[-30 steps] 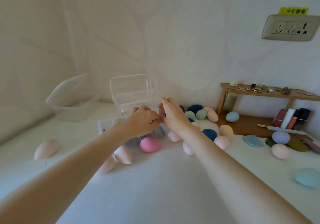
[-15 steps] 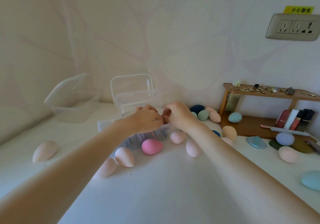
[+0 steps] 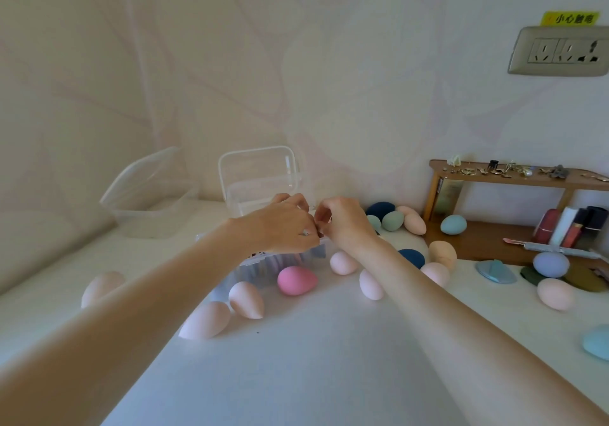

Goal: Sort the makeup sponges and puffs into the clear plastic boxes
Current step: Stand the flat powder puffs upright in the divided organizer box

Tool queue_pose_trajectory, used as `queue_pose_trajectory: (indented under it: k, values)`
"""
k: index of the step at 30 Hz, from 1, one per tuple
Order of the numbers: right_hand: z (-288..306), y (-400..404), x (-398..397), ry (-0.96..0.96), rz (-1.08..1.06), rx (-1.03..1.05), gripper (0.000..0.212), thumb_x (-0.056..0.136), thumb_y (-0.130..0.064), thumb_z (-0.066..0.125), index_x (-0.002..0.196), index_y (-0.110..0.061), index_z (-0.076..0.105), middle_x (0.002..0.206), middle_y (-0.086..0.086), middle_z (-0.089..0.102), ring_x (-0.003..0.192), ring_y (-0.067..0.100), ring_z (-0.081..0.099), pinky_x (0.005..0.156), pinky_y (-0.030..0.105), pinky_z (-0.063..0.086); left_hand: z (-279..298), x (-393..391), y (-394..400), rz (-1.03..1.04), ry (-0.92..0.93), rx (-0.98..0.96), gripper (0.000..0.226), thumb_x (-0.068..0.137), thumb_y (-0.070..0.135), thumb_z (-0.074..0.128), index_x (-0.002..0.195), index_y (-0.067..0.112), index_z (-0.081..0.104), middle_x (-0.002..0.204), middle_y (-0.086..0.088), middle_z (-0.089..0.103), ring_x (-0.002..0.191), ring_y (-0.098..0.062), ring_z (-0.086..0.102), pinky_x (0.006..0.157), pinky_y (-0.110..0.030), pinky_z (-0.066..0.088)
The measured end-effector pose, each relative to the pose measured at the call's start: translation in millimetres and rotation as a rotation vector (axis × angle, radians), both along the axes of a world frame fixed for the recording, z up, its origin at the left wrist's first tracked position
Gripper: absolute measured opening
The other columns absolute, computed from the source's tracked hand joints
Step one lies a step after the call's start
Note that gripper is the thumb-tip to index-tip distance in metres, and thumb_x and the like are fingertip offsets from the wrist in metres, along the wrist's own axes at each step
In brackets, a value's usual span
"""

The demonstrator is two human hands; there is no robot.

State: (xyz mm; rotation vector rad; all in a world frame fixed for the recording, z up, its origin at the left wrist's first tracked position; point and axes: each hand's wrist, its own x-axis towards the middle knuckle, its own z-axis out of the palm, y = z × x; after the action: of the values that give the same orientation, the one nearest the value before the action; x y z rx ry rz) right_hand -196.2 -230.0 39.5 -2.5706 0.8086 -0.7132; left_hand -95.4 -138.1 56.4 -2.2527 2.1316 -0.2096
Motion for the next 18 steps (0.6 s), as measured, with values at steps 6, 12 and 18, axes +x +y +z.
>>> queue_pose_trajectory:
  k: [6,12,18]
  values:
    - [1,1,-3,0.047,0.010,0.058,0.014,0.084,-0.009,0.059,0.095,-0.007,0.068,0.090,0.004,0.067,0.088,0.020,0.056,0.087,0.037,0.050,1,-1,2,0.028,0.050,-0.012,0.035,0.092,0.028,0.039,0.115,0.022,0.065,0.119,0.006,0.063,0.125,-0.015,0.032,0.109,-0.030,0.017]
    - [-2,6,-3,0.148,0.045,0.009,0.022,0.090,-0.013,0.049,0.101,-0.013,0.068,0.097,0.002,0.064,0.102,0.025,0.056,0.093,0.040,0.043,-1,5,5,0.182,0.332,-0.083,0.035,0.091,0.021,0.044,0.125,0.018,0.047,0.122,0.009,0.061,0.123,-0.020,0.035,0.098,-0.032,0.030]
    - [-3,13,2,0.305,0.013,-0.249,0.028,0.095,-0.012,0.044,0.116,-0.012,0.063,0.123,0.010,0.050,0.120,0.030,0.037,0.094,0.039,0.034,-3,-1,2,0.171,0.304,-0.125,0.036,0.087,0.017,0.048,0.124,0.017,0.049,0.127,0.005,0.057,0.124,-0.021,0.039,0.101,-0.035,0.030]
